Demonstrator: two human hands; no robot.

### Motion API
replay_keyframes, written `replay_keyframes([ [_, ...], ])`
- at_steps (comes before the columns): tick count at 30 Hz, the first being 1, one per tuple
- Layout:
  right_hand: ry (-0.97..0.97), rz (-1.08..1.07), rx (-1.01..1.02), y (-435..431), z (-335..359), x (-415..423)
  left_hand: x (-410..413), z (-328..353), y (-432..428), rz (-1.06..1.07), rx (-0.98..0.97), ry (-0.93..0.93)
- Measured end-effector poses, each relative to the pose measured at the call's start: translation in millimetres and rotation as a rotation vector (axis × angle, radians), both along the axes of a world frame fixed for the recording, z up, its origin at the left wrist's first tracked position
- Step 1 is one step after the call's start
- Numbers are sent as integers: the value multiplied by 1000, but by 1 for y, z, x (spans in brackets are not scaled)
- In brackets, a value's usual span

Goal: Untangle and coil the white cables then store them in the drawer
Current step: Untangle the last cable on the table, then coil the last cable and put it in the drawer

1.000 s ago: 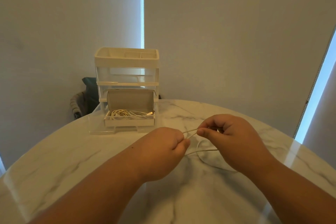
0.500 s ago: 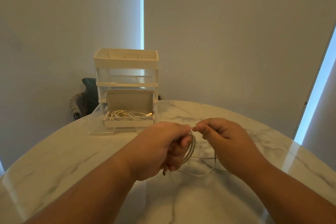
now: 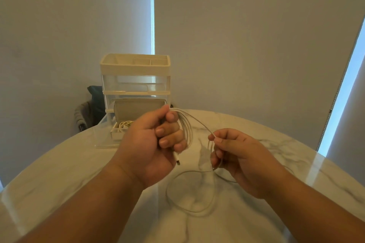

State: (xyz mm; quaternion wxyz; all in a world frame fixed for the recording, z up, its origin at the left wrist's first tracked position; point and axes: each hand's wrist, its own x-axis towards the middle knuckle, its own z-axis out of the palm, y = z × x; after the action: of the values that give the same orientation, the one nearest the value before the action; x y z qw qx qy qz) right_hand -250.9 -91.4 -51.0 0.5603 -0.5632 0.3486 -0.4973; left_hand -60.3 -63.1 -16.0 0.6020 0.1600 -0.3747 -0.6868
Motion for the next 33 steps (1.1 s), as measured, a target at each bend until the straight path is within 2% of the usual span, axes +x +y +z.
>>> replay_keyframes([
  [2,30,65,-17,2,1,-1,0,1,-1,30,16,59],
  [6,393,86,-188,3,-6,5,2,4,-1,60,19,150],
  [9,495,101,-173,7,-8,10,2,4,-1,73,29,160],
  [16,379,43,-112,5,-9,13,2,6,0,106,49,169],
  [24,349,343,-28,22,-8,24,0,7,-1,305,152,268],
  [26,384,368,-53,24,-10,27,-1,7,-1,302,157,245],
  [33,533,244,-85,24,-10,29,1,7,0,290,129,124],
])
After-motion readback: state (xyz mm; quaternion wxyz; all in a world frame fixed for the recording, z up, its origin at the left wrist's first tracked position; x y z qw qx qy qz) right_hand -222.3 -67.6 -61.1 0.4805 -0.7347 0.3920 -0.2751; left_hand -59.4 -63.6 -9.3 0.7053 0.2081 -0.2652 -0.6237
